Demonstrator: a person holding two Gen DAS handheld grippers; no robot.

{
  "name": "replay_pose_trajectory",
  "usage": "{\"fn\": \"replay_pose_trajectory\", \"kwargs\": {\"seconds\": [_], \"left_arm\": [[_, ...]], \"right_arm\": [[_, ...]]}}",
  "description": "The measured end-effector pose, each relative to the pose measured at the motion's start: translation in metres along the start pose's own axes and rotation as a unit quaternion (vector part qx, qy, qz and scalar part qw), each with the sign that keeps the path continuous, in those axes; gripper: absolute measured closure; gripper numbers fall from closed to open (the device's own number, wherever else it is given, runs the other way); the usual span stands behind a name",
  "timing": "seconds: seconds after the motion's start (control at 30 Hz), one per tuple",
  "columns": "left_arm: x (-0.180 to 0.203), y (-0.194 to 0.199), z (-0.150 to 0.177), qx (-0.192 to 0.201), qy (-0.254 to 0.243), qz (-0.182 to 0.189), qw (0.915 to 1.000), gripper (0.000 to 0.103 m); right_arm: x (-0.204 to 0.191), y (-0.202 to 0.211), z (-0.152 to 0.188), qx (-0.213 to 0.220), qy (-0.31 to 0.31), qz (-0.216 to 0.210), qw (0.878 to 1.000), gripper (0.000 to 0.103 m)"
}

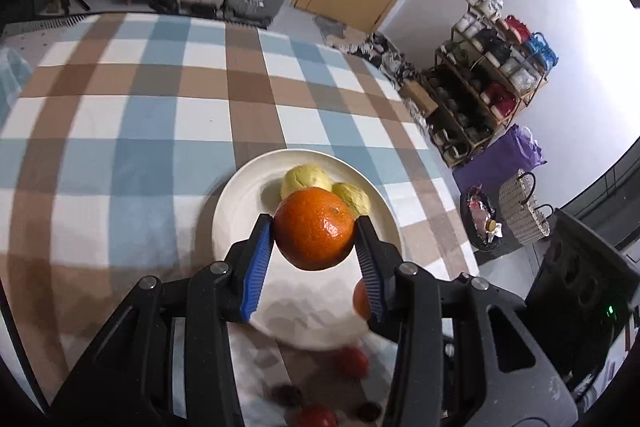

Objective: Organize fruits
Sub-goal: 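Carry both oranges onto the cream plate and open both tools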

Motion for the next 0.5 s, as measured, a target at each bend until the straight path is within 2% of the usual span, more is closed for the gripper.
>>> {"fn": "replay_pose_trajectory", "kwargs": {"seconds": [0.13,0.3,0.5], "left_arm": [[-0.012,-0.035,-0.016,-0.022,0.011,0.009,0.9997,0.064],[-0.024,-0.073,-0.020,-0.051,0.019,0.014,0.9984,0.064],[-0.030,-0.087,-0.024,-0.046,0.010,0.013,0.9988,0.064]], "right_arm": [[0.008,-0.027,-0.010,-0.012,0.011,-0.001,1.000,0.062],[0.020,-0.063,-0.012,-0.039,0.009,-0.001,0.999,0.062],[0.028,-0.088,-0.010,-0.061,0.003,-0.005,0.998,0.062]]}}
Point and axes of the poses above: each gripper's, at about its wrist camera, not at the fingertips, and y roughly against the way its jaws point, x to its right, z to its underside, the point moved 6 cm from there along -y, roughly the way its jaws point, and after that the axes turned 7 degrees about y, right-handed, at the moved point
